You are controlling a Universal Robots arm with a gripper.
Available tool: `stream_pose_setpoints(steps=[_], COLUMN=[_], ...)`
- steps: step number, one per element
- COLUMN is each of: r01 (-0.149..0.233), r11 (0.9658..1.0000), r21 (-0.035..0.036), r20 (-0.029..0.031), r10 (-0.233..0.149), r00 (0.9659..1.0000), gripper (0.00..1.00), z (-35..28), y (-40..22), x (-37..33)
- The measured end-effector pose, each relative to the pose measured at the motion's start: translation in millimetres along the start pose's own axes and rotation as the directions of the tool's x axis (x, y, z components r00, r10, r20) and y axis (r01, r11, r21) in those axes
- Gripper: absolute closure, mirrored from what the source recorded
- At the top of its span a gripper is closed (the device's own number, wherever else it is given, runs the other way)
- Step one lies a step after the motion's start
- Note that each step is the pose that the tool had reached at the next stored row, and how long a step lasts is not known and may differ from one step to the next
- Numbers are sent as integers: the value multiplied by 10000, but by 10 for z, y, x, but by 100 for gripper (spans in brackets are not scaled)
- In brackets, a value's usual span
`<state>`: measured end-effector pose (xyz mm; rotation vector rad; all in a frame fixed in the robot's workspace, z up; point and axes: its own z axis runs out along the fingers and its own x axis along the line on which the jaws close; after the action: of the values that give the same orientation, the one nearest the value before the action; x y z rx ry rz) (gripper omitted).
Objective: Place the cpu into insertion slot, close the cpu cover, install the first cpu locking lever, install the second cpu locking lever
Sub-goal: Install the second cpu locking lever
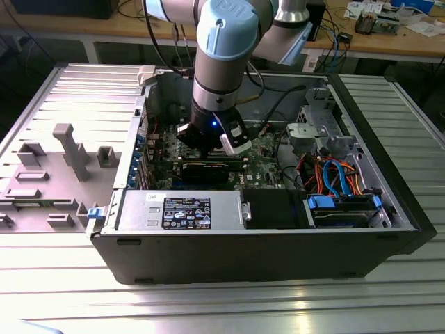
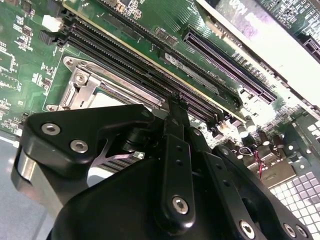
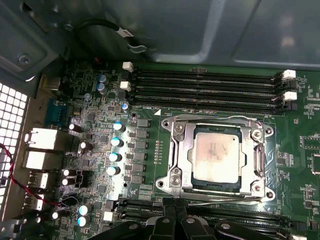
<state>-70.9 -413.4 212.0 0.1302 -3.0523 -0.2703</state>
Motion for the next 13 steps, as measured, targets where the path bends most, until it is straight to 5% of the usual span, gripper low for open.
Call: stream_pose_setpoints(steps=[13], r01=[-25], r11=[10000], r21=[-19], r20=[6], r10=[25], r00=[10000], gripper=[89], z=[5], y=[2], x=[25])
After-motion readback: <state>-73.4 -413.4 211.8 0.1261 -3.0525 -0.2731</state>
